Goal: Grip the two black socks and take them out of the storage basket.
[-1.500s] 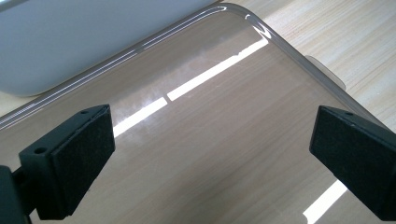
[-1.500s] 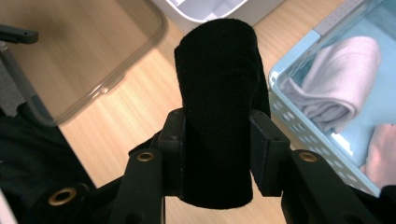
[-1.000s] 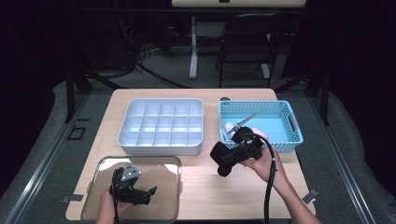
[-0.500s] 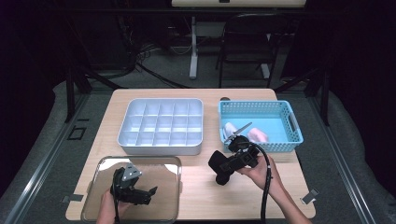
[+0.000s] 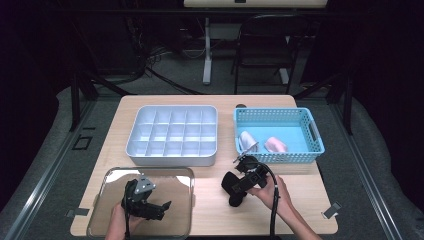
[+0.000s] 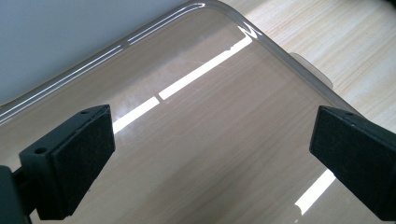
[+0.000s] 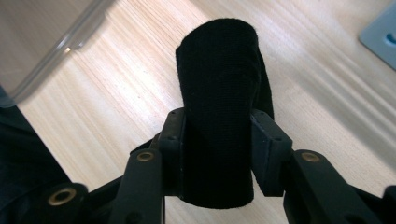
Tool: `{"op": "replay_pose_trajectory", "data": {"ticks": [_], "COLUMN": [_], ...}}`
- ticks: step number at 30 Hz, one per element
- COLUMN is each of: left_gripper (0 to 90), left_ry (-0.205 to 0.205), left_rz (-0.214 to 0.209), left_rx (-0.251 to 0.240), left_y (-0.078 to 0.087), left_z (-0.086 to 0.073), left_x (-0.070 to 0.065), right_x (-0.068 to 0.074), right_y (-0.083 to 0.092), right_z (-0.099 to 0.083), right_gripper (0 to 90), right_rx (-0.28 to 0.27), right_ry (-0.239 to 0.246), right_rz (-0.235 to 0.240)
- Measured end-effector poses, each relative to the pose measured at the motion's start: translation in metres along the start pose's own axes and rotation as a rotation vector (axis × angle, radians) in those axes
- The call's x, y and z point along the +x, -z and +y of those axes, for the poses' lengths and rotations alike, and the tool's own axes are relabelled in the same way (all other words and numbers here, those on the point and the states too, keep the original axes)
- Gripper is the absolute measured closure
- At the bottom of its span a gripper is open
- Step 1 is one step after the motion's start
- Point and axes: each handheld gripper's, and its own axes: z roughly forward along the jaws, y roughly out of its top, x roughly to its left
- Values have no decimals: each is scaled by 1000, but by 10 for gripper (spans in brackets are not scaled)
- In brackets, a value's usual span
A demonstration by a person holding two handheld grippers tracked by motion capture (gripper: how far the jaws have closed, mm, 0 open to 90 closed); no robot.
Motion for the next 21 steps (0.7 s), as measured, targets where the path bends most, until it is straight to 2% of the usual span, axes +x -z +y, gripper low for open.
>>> {"op": "replay_pose_trajectory", "data": {"ticks": [1, 3, 6, 7, 8, 9, 12, 14, 16, 19, 21], "left_gripper": [2, 2, 2, 2, 2, 2, 2, 2, 2, 2, 2], "left_ry": [-4, -6, 0, -7, -11, -15, -29, -20, -22, -41, -80], "left_rz": [2, 1, -24, -29, -35, -37, -57, -67, -79, -127, -137], "left_rx": [-2, -2, -15, -19, -26, -34, -47, -61, -72, -45, -29], "left_y": [0, 0, -1, -1, -2, -3, -5, -5, -6, -13, -18], "left_z": [1, 2, 6, 9, 10, 12, 19, 22, 26, 32, 37], "left_x": [-1, -2, -7, -11, -13, -16, -25, -29, -33, -45, -57], "right_x": [-1, -1, -1, -1, -2, -2, -3, -5, -5, -4, -4], "right_y": [0, -1, 1, 4, 8, 11, 17, 19, 18, 13, 12], "right_z": [0, 0, -2, -3, -4, -5, -8, -10, -11, -12, -13], "right_gripper": [581, 531, 465, 458, 458, 463, 541, 602, 636, 670, 675], "right_rx": [8, -11, 4, -23, -37, -28, -53, -76, -61, -54, -35], "right_ry": [4, -28, -25, -39, -28, -22, -4, -14, -5, -12, -6], "right_rz": [-1, 17, 15, 26, 36, 27, 26, 53, 44, 54, 50]}}
